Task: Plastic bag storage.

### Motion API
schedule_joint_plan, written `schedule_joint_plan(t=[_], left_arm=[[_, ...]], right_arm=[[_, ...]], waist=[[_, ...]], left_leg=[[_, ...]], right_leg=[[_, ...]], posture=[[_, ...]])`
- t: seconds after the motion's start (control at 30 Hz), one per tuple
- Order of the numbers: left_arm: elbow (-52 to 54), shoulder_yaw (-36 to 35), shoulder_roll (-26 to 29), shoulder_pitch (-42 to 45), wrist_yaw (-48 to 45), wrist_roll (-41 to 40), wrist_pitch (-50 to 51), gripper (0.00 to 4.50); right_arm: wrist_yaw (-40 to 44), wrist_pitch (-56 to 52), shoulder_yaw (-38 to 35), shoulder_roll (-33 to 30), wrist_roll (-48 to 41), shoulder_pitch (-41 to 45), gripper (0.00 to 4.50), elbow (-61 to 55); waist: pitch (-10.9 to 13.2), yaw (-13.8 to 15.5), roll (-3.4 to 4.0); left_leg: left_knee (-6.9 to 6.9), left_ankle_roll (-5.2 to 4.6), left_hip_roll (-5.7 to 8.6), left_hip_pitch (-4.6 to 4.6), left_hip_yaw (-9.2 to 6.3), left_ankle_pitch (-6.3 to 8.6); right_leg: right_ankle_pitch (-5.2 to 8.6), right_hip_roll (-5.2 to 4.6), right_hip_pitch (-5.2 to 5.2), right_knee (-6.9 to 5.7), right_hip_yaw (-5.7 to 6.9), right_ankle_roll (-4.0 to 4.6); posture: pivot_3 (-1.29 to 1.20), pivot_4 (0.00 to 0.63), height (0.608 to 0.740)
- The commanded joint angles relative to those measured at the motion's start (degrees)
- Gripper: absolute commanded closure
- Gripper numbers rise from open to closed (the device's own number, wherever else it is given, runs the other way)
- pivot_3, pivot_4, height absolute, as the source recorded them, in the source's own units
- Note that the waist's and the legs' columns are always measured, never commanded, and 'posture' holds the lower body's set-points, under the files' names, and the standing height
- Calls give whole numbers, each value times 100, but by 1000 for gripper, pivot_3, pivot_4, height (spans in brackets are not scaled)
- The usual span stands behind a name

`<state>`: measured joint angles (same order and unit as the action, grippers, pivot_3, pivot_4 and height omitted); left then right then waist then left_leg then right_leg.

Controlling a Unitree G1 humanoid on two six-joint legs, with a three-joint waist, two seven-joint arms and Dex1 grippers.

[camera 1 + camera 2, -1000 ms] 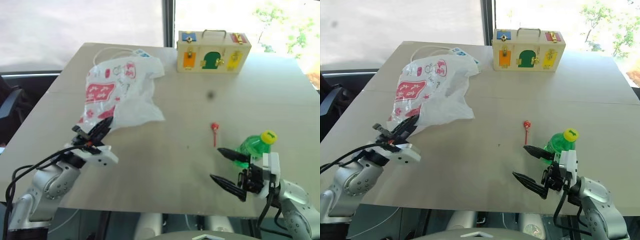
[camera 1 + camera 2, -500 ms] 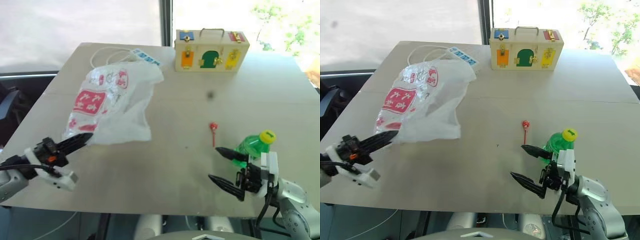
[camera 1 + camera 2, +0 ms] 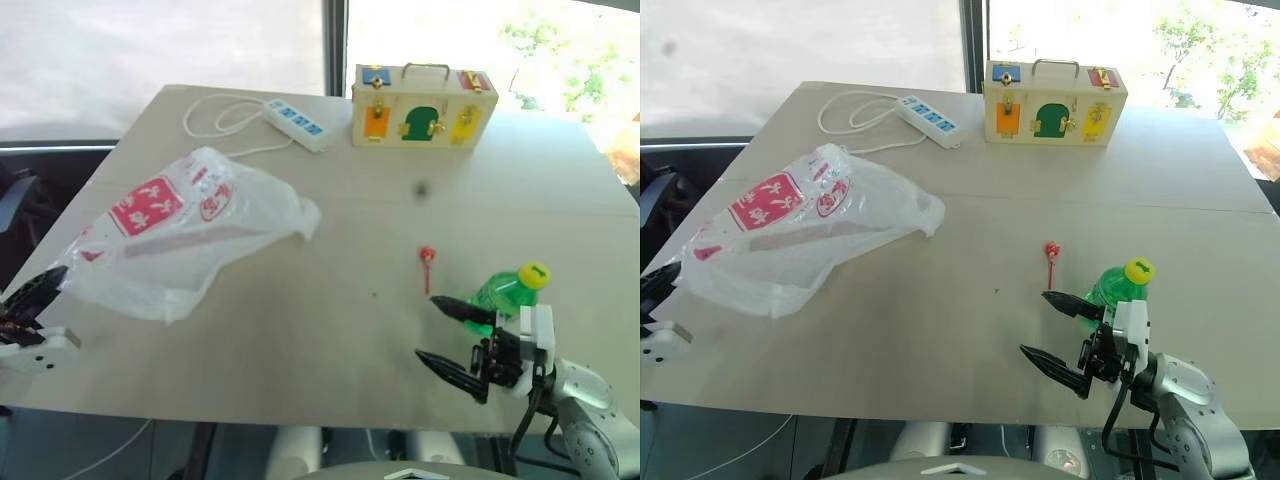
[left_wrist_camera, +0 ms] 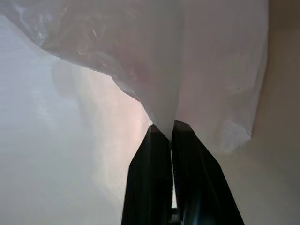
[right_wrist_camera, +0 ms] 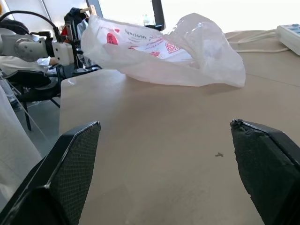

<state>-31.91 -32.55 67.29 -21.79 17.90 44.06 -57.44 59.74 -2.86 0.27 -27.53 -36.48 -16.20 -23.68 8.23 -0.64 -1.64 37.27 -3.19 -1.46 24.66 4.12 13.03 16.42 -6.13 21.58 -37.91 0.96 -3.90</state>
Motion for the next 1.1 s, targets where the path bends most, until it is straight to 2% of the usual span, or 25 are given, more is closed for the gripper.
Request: schedule_joint_plan(t=[0.03, 0.2, 0.27, 0.33, 0.37, 0.47, 0.57, 0.7, 0.8, 0.97, 1.1], left_arm=[[469, -84, -193, -325, 47, -313, -98, 2816], [764, -256, -795, -1177, 8, -656, -123, 664], [867, -218, -1217, -1448, -367, -1811, -61, 33], [1156, 135, -1601, -1702, -1164, -3675, 278, 33], [1349, 167, -1784, -1830, -1378, -4195, 418, 33], [2029, 588, -2117, -2439, -2036, -4505, 264, 33], [2654, 1405, -2545, -2781, -2791, -5362, 623, 33], [3749, 2356, -2799, -2708, -3819, -6877, 1722, 33], [4315, 2682, -2964, -2522, -4332, -7856, 2632, 33], [4809, 2666, -3400, -2104, -4620, -8477, 3536, 33], [5192, 2361, -3639, -1879, -4688, -8553, 3834, 33]], right_arm=[[4, 11, -29, -36, -33, 41, 0, -191], [-54, 47, 12, 19, 23, -7, 0, -226], [-85, 63, 30, 53, 47, -24, 0, -233], [-106, 57, 35, 70, 56, -30, 0, -248], [-118, 53, 40, 76, 59, -34, 0, -258], [-156, 37, 64, 93, 65, -27, 0, -278], [-178, 11, 92, 99, 53, -6, 0, -291], [-184, -16, 84, 76, 34, 34, 0, -291], [-184, -37, 76, 61, 33, 75, 0, -287], [-220, -41, 79, 69, 63, 106, 0, -299], [-225, -16, 93, 66, 97, 79, 0, -286]], waist=[[1, -4, 2], [1, -51, 2], [1, -50, 3], [-1, -36, 0], [-2, -31, 0], [-6, -16, -4], [-8, -17, 15], [-12, 10, 16], [-4, 13, 30], [1, -11, 36], [0, 7, 34]], left_leg=[[-1, 0, 0, 0, 0, 0], [-15, 1, -7, -2, 1, 1], [-18, 2, -9, -2, 1, 1], [-17, 2, -10, 2, -2, 1], [-17, 2, -12, -2, -1, 1], [-10, 2, -8, 0, 2, 2], [-8, 2, -8, -3, 15, 2], [-5, 1, -11, -3, 9, 2], [-1, 0, -11, 0, 7, 1], [14, -3, -17, -1, 8, -2], [16, -26, -24, -3, 7, -16]], right_leg=[[0, -1, 1, 0, -1, 0], [1, -3, 9, 2, -3, 2], [2, -4, 10, 3, -5, 4], [10, -10, 10, 4, -12, 18], [12, -24, 9, 4, -9, 24], [10, -89, 4, 3, 63, 27], [0, -122, 4, 8, 103, 42], [0, -144, 3, 6, 154, 41], [-1, -141, 1, 5, 162, 40], [-1, -102, -2, 7, 168, 38], [-1, -63, -3, 5, 172, 36]], posture=[[0, 150, 731], [0, 150, 731], [0, 150, 731], [0, 150, 731], [0, 150, 731], [0, 150, 731], [0, 150, 731], [0, 150, 731], [0, 150, 731], [0, 150, 731], [0, 150, 731]])
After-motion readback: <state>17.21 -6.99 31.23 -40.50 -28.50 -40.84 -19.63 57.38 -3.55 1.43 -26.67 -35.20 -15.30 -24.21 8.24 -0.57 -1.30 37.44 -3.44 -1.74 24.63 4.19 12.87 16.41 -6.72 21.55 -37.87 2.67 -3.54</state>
